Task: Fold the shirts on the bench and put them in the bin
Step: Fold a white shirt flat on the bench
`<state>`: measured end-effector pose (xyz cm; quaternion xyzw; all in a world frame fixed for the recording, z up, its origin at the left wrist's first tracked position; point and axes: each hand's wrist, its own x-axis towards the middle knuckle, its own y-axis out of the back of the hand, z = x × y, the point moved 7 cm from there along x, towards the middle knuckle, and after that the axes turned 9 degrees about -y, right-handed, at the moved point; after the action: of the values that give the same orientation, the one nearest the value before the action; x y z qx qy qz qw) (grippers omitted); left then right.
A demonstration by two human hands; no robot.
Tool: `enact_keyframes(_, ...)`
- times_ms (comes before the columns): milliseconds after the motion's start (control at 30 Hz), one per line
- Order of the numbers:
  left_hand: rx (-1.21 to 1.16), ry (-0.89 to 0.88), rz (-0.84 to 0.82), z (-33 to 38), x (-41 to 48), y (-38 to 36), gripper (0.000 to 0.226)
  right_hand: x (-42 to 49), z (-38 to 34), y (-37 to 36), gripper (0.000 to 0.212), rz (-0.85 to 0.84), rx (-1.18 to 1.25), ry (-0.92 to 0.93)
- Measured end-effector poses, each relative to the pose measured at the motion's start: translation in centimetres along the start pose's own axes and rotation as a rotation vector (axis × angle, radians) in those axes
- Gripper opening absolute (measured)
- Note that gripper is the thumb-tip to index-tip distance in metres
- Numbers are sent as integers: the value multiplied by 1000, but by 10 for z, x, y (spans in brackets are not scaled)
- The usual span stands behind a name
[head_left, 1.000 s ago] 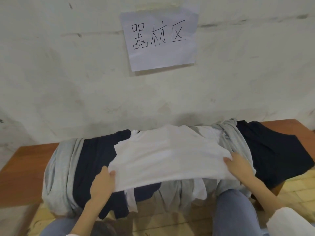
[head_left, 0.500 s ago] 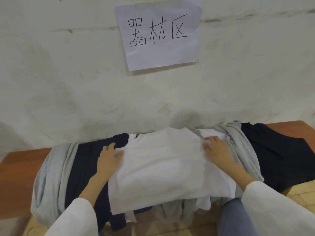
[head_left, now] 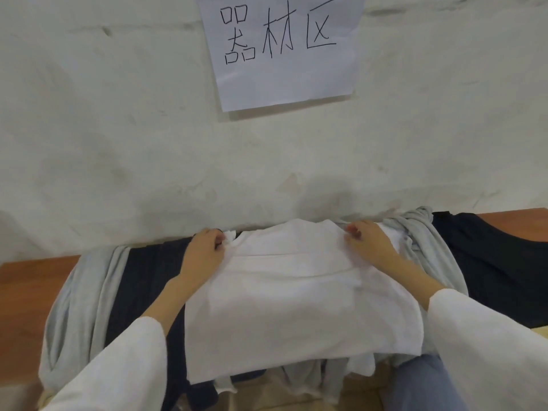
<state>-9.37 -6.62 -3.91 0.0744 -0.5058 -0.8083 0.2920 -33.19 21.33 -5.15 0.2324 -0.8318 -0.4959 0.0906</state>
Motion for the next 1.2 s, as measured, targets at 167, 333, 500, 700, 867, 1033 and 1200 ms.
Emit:
enact_keyframes(167,-5,119,-318,34,46,-45,30,34,-39,-26,37,-161,-44,-53)
enact_keyframes(333,-152,305,-462,39,72,-64,40,57,-45,-38,48,-239,-214,-171)
enact_keyframes(500,54,191,-470,48,84,-75,19,69,-55,-36,42,-203,-232,-129)
enact_keyframes(700,-111,-294,-534,141,32,-86,24,63,-55,-40,31,-257,-355,-85)
enact_keyframes(867,-338,-239,-490,135,41,-100,17,66,-55,-33,31,-306,-372,-81)
enact_keyframes(1033,-140,-267,-532,142,37,-102,31,60,-52,-29,44,-236,-391,-91)
enact_keyframes(1200,307,-448,-227,164,23,-122,26,58,-50,-32,45,-161,-440,-116)
